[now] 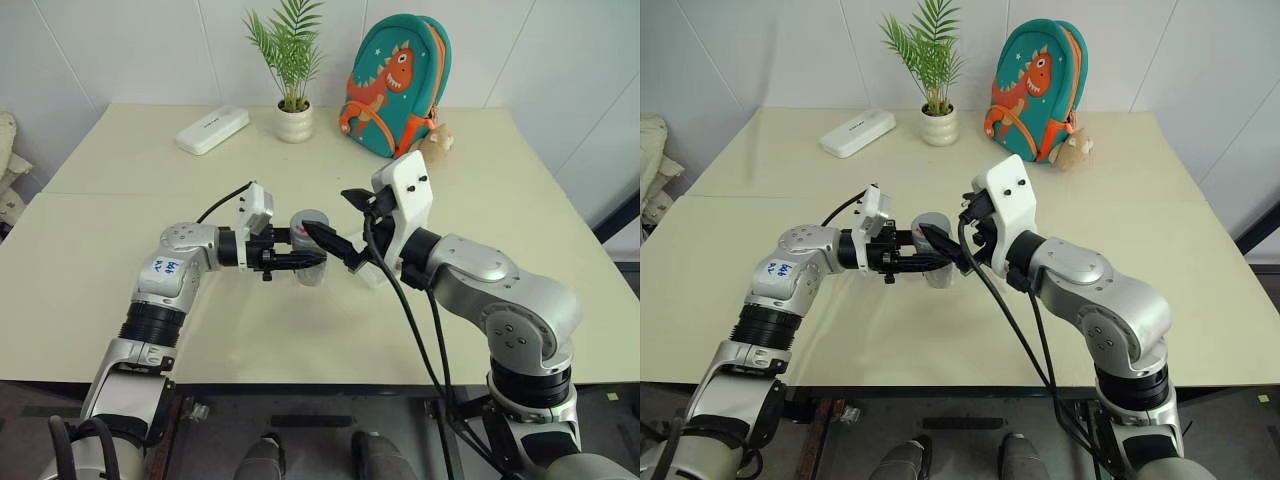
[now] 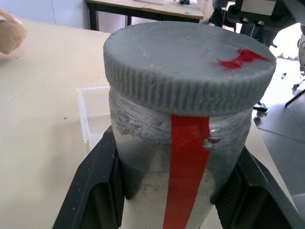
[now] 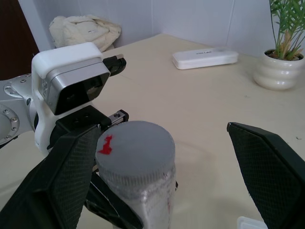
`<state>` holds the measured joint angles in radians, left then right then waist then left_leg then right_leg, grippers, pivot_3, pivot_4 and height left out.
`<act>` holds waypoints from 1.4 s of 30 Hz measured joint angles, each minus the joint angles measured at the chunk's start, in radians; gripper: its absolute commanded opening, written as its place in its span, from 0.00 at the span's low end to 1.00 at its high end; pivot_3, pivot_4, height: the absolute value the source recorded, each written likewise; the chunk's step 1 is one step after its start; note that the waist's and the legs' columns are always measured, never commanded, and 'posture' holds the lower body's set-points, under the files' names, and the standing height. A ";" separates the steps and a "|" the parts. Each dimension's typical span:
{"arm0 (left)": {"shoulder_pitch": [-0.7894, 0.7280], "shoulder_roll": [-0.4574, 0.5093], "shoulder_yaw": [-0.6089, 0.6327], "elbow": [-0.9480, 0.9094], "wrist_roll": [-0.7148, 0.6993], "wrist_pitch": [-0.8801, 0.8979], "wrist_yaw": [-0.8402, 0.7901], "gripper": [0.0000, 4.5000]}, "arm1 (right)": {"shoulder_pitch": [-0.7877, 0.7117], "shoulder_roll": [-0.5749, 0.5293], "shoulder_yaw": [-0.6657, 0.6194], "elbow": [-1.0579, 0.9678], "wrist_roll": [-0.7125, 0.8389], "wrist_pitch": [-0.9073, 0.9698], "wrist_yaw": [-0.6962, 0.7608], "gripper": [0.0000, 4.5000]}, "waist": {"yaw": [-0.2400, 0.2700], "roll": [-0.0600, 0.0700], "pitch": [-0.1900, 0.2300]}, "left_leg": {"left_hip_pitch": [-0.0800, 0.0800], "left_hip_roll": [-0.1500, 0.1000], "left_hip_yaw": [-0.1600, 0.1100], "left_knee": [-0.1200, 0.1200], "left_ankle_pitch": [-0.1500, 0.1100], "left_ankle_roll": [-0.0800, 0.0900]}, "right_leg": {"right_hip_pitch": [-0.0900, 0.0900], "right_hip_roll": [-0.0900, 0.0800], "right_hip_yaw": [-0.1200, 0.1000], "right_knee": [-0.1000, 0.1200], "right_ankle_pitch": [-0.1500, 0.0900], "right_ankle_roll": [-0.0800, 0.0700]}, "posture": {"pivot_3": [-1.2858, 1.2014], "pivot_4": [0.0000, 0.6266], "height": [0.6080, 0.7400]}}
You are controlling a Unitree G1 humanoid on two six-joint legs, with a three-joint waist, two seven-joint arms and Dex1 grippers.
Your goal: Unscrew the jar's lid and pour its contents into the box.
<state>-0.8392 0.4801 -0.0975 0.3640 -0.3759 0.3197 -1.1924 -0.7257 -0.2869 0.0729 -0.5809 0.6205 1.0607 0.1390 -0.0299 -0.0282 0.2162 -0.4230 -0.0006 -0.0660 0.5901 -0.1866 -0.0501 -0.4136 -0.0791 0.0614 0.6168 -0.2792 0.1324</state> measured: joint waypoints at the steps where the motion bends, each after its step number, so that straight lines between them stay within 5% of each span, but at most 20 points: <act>1: -0.001 -0.003 0.000 0.004 0.009 -0.003 0.002 0.43 | 0.000 0.013 0.008 0.000 -0.011 -0.001 -0.009 1.00 | 0.000 0.000 0.000 | 0.000 0.000 0.000 0.000 0.000 0.000 | 0.000 0.000 0.000 0.000 0.000 0.000 | 0.52 0.24 1.00; 25: -0.011 -0.037 0.020 -0.002 0.032 -0.024 0.051 0.43 | 0.047 0.091 0.099 0.072 -0.178 -0.123 0.007 1.00 | 0.000 0.000 0.000 | 0.000 0.000 0.000 0.001 0.000 0.000 | 0.000 0.000 0.000 0.002 0.000 0.000 | 0.52 0.24 1.00; 32: -0.011 -0.037 0.022 -0.024 0.030 -0.011 0.059 0.43 | 0.050 0.106 0.102 0.074 -0.191 -0.147 0.032 0.58 | -0.001 0.000 0.000 | 0.000 0.000 0.000 0.001 0.000 0.000 | 0.000 0.000 0.000 0.002 0.000 0.000 | 0.52 0.24 1.00; 42: -0.009 -0.032 0.022 -0.040 0.020 0.005 0.034 0.43 | 0.062 0.081 0.082 0.074 -0.183 -0.169 0.136 0.57 | -0.001 0.000 0.000 | 0.000 0.000 0.000 0.001 0.000 0.000 | 0.000 0.000 0.000 0.002 0.000 0.000 | 0.52 0.24 1.00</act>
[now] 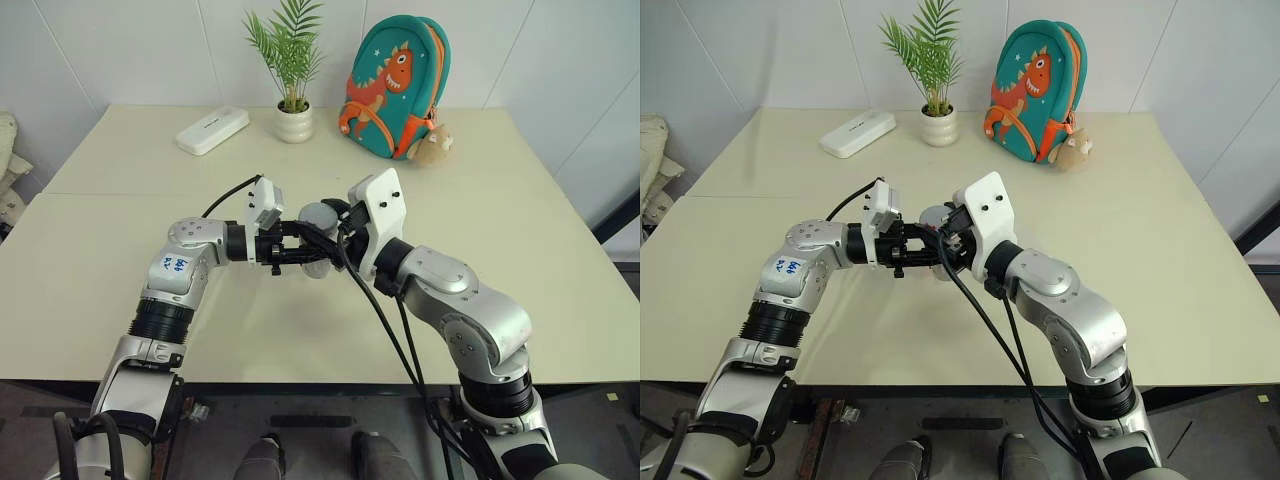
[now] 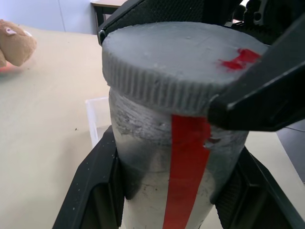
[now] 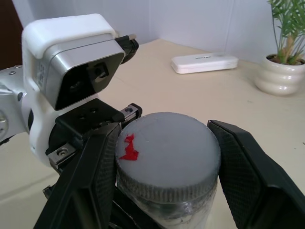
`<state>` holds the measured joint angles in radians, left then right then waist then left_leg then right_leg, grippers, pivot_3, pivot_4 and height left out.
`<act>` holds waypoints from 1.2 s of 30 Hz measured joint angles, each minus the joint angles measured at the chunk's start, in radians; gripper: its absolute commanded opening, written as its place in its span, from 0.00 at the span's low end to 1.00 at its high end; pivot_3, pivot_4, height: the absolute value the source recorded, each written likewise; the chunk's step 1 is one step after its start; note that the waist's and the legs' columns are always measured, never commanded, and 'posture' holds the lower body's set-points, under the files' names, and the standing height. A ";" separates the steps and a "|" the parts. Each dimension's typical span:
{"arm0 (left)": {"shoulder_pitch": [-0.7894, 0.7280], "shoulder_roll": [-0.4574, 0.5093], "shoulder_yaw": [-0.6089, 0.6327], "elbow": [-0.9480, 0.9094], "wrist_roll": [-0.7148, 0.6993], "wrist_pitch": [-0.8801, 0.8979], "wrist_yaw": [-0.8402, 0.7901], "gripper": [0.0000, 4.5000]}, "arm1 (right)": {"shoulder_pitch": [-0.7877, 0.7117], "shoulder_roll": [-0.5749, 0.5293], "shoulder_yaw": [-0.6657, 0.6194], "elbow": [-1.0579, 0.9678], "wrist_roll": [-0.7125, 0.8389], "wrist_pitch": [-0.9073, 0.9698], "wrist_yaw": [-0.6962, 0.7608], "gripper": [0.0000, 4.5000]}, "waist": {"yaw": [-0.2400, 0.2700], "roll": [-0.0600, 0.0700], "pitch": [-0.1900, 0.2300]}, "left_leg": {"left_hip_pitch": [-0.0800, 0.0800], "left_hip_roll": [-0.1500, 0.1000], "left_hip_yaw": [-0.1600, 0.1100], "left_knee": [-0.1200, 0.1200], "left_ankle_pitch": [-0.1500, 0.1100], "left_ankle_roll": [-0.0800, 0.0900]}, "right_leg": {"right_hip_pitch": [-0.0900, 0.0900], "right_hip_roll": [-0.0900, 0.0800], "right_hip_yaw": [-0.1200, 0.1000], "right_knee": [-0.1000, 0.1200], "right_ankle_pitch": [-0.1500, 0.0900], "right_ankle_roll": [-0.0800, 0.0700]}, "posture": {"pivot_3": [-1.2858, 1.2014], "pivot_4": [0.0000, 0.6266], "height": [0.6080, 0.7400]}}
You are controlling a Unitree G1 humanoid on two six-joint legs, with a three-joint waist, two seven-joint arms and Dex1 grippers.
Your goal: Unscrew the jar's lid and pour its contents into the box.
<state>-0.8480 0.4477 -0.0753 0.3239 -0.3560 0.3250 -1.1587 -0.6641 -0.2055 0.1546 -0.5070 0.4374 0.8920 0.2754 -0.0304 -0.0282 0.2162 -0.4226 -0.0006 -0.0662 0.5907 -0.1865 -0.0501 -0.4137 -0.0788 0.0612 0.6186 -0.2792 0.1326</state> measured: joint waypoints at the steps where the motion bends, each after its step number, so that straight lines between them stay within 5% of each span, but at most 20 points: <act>1: 0.000 0.003 0.000 -0.002 -0.003 0.002 -0.015 0.43 | 0.000 -0.011 -0.006 0.000 0.012 -0.001 0.027 0.57 | 0.000 0.000 0.000 | 0.000 0.000 0.000 0.000 0.000 0.000 | 0.000 0.000 0.000 0.000 0.000 0.000 | 0.52 0.24 1.00; 15: 0.000 0.013 -0.024 -0.011 -0.017 -0.043 -0.142 0.43 | -0.058 -0.198 -0.057 0.111 0.114 -0.081 0.418 0.57 | -0.001 0.000 0.000 | 0.000 0.000 0.000 0.000 0.000 0.000 | 0.000 0.000 0.000 0.000 0.000 0.000 | 0.52 0.24 1.00; 28: -0.011 0.020 -0.046 0.013 -0.016 -0.078 -0.191 0.43 | -0.105 -0.247 -0.058 0.192 0.141 -0.089 0.568 0.57 | 0.000 0.000 0.000 | 0.000 0.000 0.000 0.001 0.000 0.000 | 0.000 0.000 0.000 0.000 0.000 0.000 | 0.52 0.24 1.00; 34: -0.021 0.045 -0.034 0.055 -0.003 -0.099 -0.190 0.43 | -0.108 -0.249 -0.052 0.205 0.142 -0.098 0.587 1.00 | 0.001 0.000 0.000 | 0.000 0.000 0.000 0.001 0.000 0.000 | 0.000 0.000 0.000 0.000 0.000 0.000 | 0.52 0.24 1.00; 36: -0.023 0.045 -0.025 0.061 -0.001 -0.099 -0.189 0.43 | -0.112 -0.240 -0.052 0.204 0.142 -0.111 0.587 1.00 | 0.001 0.000 0.000 | 0.000 0.000 0.000 0.001 0.000 0.000 | 0.000 0.000 0.000 0.000 0.000 0.000 | 0.52 0.24 1.00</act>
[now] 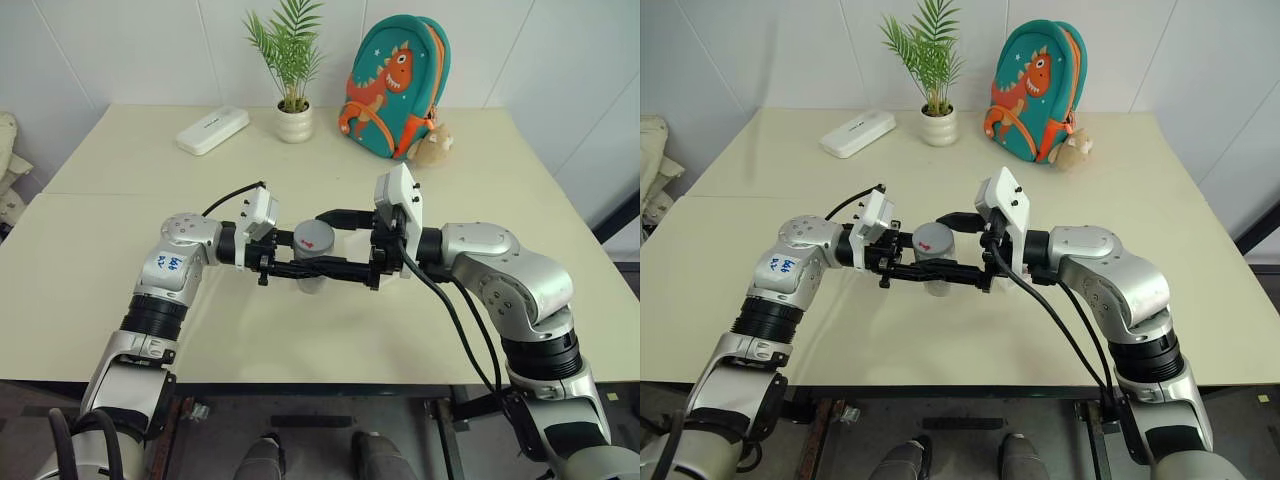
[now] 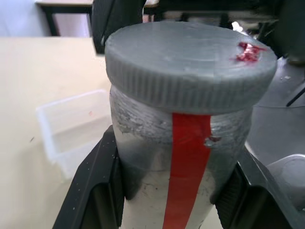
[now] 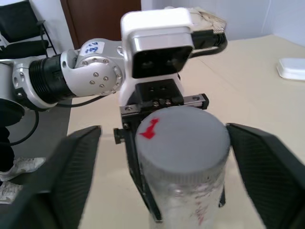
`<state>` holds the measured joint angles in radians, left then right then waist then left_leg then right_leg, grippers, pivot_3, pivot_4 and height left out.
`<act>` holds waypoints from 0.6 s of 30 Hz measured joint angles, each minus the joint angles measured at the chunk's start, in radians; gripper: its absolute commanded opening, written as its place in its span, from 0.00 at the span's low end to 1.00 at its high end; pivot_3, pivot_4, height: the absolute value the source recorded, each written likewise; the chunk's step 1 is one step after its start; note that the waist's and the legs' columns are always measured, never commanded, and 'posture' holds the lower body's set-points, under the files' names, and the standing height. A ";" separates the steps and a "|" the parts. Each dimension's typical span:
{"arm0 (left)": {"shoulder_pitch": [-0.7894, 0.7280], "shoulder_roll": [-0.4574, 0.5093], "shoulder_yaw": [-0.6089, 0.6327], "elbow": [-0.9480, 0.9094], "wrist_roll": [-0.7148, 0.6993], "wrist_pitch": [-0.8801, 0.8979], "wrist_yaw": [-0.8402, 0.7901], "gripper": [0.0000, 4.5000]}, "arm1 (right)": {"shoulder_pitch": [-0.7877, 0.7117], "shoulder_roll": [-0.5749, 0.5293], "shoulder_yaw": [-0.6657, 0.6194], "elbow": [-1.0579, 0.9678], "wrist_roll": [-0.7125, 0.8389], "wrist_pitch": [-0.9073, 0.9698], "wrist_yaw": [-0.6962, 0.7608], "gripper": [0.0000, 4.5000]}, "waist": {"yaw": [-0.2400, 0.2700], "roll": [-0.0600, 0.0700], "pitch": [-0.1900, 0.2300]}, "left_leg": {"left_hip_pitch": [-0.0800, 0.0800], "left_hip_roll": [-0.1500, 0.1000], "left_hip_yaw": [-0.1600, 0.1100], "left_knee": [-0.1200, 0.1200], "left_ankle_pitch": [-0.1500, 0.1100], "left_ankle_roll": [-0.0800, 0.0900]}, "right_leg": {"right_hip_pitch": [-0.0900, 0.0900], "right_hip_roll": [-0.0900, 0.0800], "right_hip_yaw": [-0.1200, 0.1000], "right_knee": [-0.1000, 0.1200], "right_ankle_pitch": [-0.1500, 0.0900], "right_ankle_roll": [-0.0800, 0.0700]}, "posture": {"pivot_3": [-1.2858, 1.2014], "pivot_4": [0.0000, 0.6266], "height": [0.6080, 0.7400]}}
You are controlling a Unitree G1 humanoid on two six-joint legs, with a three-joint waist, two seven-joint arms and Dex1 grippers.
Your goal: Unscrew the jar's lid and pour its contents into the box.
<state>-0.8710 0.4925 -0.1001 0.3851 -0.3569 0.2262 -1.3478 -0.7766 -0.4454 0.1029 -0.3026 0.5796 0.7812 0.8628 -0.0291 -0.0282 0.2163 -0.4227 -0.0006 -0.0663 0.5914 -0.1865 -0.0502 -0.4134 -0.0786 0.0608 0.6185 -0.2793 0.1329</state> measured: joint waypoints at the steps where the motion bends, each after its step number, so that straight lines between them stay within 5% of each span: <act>1: 0.000 0.000 0.001 0.003 0.000 0.000 -0.001 0.43 | -0.002 0.001 0.000 0.000 0.000 -0.004 0.000 1.00 | 0.000 0.000 0.000 | 0.000 0.000 0.000 0.000 0.000 0.000 | 0.000 0.000 0.000 0.000 0.000 0.000 | 0.52 0.24 1.00; 18: 0.000 -0.013 0.022 0.011 -0.005 -0.043 -0.055 0.43 | -0.043 0.050 0.012 0.067 -0.033 -0.078 -0.025 1.00 | -0.001 0.000 0.000 | 0.000 0.000 0.000 0.000 0.000 0.000 | 0.000 0.000 0.000 0.001 0.000 0.000 | 0.52 0.24 1.00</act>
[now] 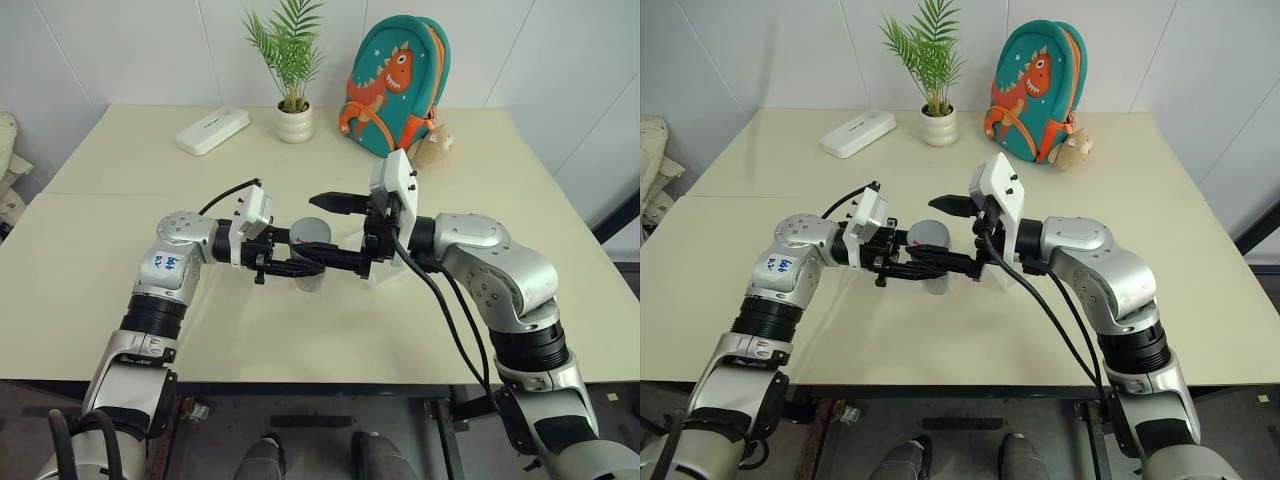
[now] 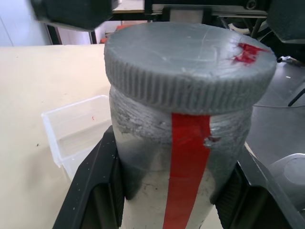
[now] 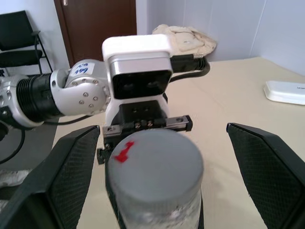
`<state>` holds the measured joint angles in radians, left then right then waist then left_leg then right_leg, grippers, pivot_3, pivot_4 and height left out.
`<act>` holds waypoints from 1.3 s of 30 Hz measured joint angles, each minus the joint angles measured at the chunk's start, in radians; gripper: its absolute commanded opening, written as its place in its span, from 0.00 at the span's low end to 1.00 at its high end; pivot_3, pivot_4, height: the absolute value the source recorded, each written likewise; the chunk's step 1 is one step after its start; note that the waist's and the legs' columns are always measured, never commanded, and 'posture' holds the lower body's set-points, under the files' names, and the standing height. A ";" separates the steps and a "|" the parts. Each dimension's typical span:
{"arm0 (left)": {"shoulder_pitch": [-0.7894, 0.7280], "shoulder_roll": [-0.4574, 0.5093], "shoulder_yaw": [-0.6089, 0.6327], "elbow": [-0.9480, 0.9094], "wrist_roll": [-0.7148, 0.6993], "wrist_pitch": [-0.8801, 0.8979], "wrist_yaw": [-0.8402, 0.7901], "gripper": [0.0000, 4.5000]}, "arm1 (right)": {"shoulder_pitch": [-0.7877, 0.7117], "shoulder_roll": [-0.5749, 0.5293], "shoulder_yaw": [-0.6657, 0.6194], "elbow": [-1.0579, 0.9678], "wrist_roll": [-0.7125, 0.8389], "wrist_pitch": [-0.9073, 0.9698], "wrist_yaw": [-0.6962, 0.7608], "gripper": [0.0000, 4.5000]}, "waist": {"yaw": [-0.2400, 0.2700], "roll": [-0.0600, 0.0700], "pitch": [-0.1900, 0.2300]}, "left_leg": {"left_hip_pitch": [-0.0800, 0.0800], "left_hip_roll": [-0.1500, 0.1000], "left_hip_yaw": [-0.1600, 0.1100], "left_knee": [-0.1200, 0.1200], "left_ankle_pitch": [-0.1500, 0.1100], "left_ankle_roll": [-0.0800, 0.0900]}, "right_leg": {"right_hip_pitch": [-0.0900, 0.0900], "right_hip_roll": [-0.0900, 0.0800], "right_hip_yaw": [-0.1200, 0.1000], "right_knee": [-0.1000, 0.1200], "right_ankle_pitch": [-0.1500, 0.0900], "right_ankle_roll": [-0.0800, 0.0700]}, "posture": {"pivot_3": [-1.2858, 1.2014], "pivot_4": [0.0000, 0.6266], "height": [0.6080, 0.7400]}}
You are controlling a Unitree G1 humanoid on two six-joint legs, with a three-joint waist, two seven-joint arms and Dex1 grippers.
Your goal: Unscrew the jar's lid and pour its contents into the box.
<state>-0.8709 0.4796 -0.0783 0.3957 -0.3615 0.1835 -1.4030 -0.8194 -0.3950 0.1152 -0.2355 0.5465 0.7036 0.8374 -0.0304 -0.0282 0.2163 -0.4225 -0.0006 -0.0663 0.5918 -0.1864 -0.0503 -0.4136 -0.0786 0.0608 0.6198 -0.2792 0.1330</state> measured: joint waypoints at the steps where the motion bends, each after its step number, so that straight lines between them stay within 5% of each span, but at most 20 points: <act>1: 0.000 -0.001 0.000 0.000 0.000 -0.001 -0.001 0.43 | 0.000 0.005 0.002 0.002 0.000 0.000 -0.002 1.00 | 0.000 0.000 0.000 | 0.000 0.000 0.000 0.000 0.000 0.000 | 0.000 0.000 0.000 0.000 0.000 0.000 | 0.52 0.24 1.00; 19: 0.000 -0.009 0.000 0.000 0.000 0.014 -0.008 0.43 | -0.036 0.065 0.058 0.081 -0.085 -0.049 -0.033 1.00 | 0.000 0.000 0.000 | 0.000 0.000 0.000 0.001 0.000 0.000 | 0.000 0.000 0.000 0.001 0.000 0.000 | 0.52 0.24 1.00; 39: 0.000 -0.005 0.021 -0.005 -0.002 0.024 -0.001 0.43 | -0.010 -0.116 0.027 -0.026 -0.025 0.000 0.007 1.00 | 0.000 0.000 0.000 | 0.000 0.000 0.000 0.001 0.000 0.000 | 0.000 0.000 0.000 0.001 0.000 0.000 | 0.52 0.24 1.00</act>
<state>-0.8706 0.4744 -0.0577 0.3909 -0.3640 0.2075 -1.4038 -0.8295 -0.5105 0.1422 -0.2616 0.5216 0.7034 0.8442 -0.0302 -0.0282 0.2163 -0.4225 -0.0005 -0.0666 0.5927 -0.1864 -0.0503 -0.4136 -0.0783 0.0608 0.6206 -0.2793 0.1330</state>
